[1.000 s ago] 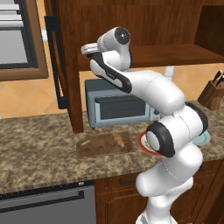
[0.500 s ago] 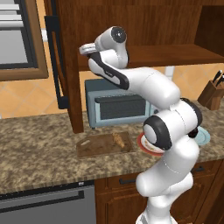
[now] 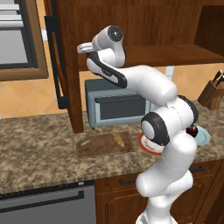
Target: From the different types of pastries on the counter, select a croissant and place it on the cutting board. Then retrieve a jar of jam from the cabinet and place it alongside the croissant on the cutting board.
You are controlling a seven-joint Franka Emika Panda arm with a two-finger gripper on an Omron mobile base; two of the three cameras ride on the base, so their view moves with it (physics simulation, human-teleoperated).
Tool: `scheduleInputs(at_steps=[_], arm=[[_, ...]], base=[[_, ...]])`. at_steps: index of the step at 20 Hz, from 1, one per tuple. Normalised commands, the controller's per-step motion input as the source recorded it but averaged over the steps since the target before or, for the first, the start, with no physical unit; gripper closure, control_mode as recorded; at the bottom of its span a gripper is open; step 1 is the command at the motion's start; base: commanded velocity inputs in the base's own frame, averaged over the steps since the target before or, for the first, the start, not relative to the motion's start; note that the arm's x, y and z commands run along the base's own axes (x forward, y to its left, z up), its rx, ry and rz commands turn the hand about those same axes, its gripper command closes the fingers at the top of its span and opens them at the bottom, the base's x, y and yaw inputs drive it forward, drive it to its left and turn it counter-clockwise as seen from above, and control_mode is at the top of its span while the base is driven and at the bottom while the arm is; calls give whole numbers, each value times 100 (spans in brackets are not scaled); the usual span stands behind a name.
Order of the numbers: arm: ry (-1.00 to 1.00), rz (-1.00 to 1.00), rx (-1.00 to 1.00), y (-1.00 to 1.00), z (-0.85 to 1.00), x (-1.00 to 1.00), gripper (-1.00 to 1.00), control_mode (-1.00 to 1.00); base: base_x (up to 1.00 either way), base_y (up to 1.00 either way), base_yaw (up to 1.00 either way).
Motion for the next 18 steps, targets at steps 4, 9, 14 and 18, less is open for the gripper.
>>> scheduleInputs(at_steps=[4,9,14,18], arm=[[0,0,0,0,-8,9,-100,-100],[0,0,0,0,-11,10,-100,-100],[0,0,0,0,-8,21,-100,-100],[0,0,0,7,-25,33,-100,-100]], base=[[0,0,0],[0,0,0],[0,0,0],[0,0,0]])
